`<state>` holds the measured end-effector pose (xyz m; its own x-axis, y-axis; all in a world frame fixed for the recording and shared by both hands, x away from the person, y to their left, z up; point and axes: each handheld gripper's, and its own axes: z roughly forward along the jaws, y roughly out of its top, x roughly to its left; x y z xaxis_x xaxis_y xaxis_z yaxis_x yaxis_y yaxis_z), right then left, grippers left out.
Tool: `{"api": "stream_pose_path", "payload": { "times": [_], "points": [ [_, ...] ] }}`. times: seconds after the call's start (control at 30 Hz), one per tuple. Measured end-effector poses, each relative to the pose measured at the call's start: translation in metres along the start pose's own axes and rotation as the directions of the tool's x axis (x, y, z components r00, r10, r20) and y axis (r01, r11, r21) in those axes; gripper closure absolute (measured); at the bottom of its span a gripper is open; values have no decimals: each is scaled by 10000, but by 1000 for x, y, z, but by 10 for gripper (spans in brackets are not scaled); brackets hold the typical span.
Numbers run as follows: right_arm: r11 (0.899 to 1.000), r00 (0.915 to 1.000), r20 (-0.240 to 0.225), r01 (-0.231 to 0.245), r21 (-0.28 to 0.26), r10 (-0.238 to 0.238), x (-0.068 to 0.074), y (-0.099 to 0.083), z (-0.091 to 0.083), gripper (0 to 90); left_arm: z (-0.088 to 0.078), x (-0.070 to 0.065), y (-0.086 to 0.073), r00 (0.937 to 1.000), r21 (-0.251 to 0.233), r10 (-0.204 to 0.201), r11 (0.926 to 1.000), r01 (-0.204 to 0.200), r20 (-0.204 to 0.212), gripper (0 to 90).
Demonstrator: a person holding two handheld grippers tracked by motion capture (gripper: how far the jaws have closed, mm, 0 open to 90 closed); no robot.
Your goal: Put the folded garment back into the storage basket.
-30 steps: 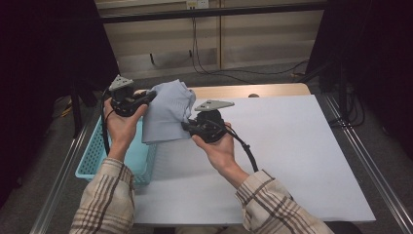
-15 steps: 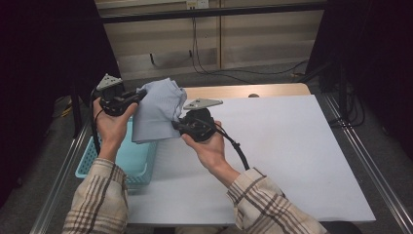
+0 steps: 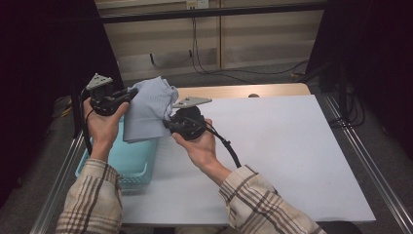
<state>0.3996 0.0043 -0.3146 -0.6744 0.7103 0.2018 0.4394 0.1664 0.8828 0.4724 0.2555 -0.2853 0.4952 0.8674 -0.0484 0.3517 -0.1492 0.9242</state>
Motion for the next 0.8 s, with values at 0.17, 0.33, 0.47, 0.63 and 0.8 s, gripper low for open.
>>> {"api": "stream_pose_path", "payload": {
  "times": [0.17,0.33,0.47,0.63,0.8],
  "points": [
    [10000,10000,-59,53,-36,-53,4,2,6,806,-4,6,0,9999,85,42,10000,-41,-125,766],
    [10000,9999,-60,88,-23,-88,8,3,11,806,-8,11,-2,9998,76,-30,10000,32,-196,766],
    [9999,9999,-126,82,90,-80,12,5,15,806,-10,15,-5,9993,97,-105,9999,109,-357,766],
    [9997,9996,-241,181,143,-177,19,6,22,806,-14,22,-7,9988,146,-141,9998,148,-461,766],
    [9995,9993,-278,274,185,-268,25,6,28,806,-16,27,-10,9984,368,-32,9993,53,-565,766]
  ]
}}
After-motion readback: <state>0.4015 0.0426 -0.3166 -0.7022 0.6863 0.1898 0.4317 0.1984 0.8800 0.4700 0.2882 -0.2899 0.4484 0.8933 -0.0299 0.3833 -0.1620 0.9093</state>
